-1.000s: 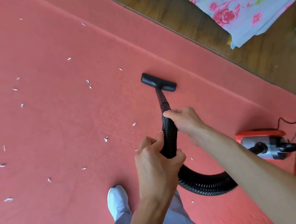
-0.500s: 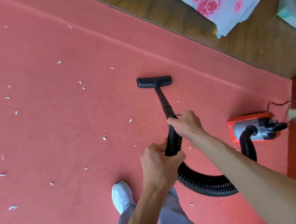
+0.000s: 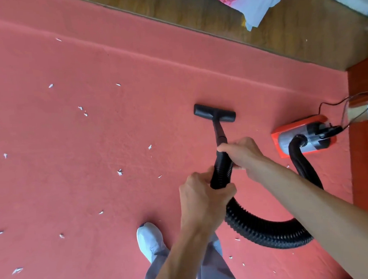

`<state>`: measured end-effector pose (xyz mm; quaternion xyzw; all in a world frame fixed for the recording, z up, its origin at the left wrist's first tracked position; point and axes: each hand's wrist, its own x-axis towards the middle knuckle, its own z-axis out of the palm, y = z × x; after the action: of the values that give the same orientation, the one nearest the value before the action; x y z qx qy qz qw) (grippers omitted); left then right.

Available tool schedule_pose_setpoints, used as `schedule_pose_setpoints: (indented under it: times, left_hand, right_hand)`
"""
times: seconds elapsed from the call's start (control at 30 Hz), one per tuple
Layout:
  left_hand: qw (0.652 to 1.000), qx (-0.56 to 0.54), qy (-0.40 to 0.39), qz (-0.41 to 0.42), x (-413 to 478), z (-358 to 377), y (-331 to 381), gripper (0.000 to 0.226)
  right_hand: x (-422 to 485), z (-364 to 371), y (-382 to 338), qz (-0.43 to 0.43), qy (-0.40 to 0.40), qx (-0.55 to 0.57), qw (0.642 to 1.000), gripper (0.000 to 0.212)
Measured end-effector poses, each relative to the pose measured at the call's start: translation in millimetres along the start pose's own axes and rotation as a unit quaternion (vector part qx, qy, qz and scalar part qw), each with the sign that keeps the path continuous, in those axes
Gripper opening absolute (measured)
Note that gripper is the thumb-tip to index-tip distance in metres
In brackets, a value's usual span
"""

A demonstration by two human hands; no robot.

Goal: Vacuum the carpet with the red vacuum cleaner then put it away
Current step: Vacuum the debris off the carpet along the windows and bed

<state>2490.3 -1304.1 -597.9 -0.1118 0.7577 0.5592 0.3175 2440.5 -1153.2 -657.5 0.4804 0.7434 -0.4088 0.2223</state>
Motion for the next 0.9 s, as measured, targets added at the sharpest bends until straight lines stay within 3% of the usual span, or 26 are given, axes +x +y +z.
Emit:
schedule_pose_setpoints:
  times: [0.2,0.4,0.5,0.73,0.9]
  left_hand:
    - [0.998,0.034,0.059,-0.006,20.5,16.2,-5.2,0.011]
    - [0.993,0.081,0.061,0.066,-9.7,21.2,19.4,0.017]
    - [0.992,0.077,0.05,0.084,-13.5,30.4,30.7,0.02]
    - [0.998,0.052,0.041,0.01,24.7,49.8,16.3,0.011]
    - [0.994,0.086,0.056,0.022,11.0,40.1,14.7,0.015]
  right_hand:
    - [17.5,7.5,-7.1,-0.018,0.005,-0.025,1.0,0.037]
    - [-5.1,-38.1,-14.3,-0.032,-0.05,-0.053,0.997,0.011]
    - [-5.2,-53.0,-15.6,-0.023,-0.068,-0.047,0.996,0.011]
    - [33.0,-32.1,-9.4,-0.027,-0.067,-0.023,0.997,0.033]
    - [17.4,-39.7,-15.3,-0.041,-0.096,-0.089,0.991,0.014]
